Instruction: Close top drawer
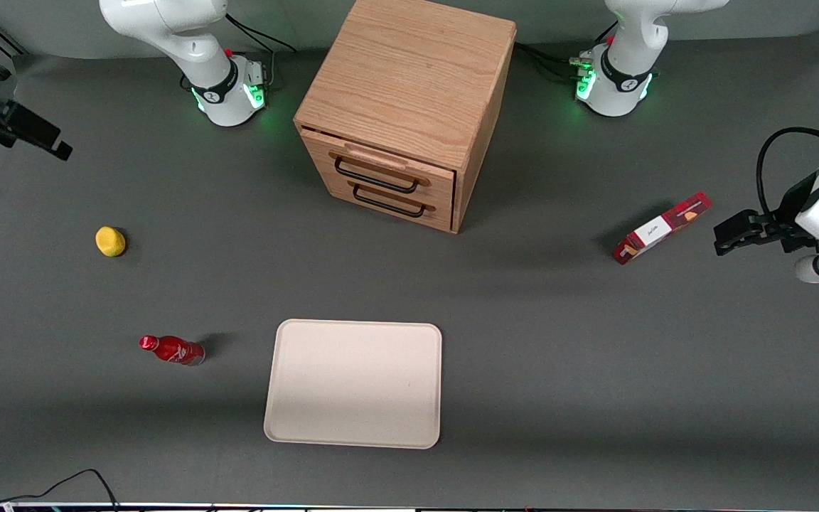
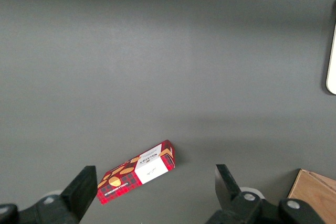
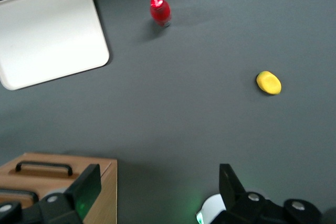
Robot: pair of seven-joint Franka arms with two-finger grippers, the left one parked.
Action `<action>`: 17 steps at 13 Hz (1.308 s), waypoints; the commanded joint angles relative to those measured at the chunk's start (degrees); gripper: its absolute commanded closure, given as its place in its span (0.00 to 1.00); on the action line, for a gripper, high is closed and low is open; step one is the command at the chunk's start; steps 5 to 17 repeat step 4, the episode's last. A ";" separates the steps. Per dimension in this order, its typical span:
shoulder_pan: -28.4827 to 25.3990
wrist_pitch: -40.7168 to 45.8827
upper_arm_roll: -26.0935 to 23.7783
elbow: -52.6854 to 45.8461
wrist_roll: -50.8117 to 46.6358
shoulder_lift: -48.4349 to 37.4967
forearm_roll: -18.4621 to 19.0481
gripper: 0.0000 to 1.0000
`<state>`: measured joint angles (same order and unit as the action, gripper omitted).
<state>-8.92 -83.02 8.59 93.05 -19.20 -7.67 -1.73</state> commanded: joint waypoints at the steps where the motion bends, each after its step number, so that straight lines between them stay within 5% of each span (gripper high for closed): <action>1: -0.49 -8.37 0.11 11.43 -0.32 -3.84 1.37 0.00; 17: -0.58 -7.51 -0.16 8.39 0.74 -1.04 3.48 0.00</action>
